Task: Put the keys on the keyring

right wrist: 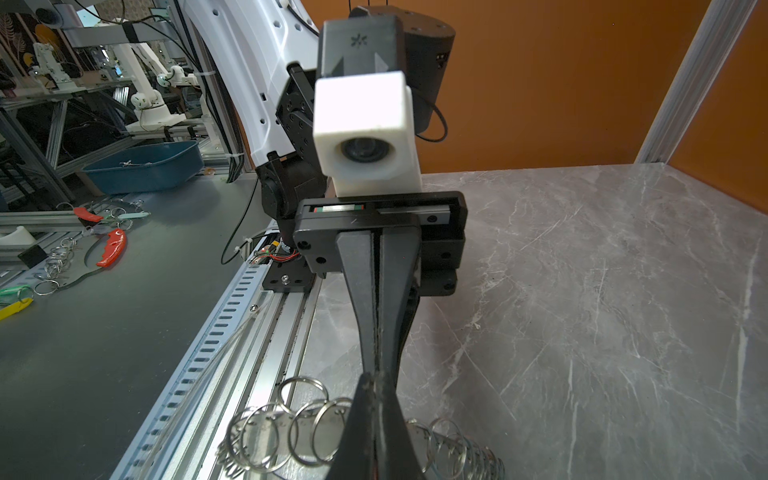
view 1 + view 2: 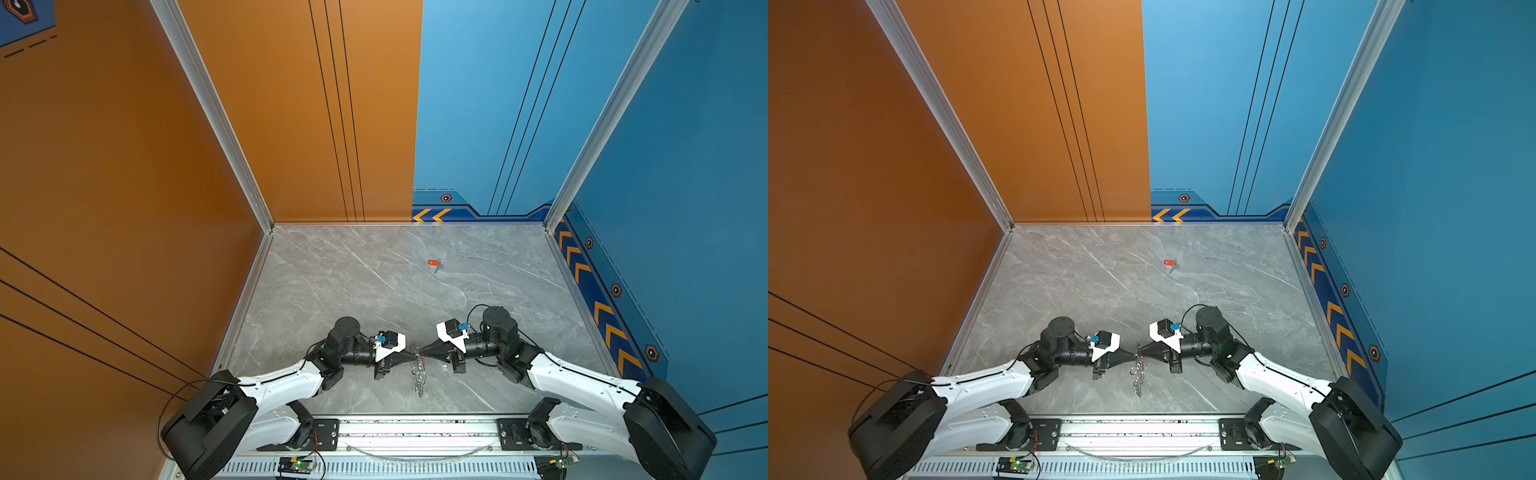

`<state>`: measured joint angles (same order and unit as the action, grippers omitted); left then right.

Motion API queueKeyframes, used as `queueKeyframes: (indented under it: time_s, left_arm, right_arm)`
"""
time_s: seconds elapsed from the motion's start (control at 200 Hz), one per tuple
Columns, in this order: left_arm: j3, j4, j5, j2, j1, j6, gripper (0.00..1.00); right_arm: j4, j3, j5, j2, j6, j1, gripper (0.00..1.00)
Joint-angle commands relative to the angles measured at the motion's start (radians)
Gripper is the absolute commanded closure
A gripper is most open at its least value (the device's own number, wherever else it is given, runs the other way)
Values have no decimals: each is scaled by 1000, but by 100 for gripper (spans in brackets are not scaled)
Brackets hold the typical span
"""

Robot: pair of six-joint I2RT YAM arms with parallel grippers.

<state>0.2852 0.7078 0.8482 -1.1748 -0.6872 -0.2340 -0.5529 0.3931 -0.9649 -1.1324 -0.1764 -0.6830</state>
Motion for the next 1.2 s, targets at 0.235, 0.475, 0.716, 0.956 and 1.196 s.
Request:
queueKeyframes:
  time_s: [0.235, 0.475, 0.716, 0.956, 1.196]
  left_arm:
    - [34, 41, 39, -16, 15, 22, 100]
    - [32, 44, 35, -16, 17, 25, 100]
    - [33, 44, 47, -18, 17, 29, 100]
    - [39, 44, 73, -33, 15, 33, 100]
    - [40, 45, 73, -31, 15, 35, 100]
  right_arm:
    - [13, -18, 13, 31, -23, -4, 100]
    - [11, -26, 12, 46, -23, -1, 100]
    - [5, -26, 29, 39, -28, -1, 100]
    - [-1, -26, 44, 41, -29, 2, 100]
    - [-1, -30, 38, 39, -27, 2, 100]
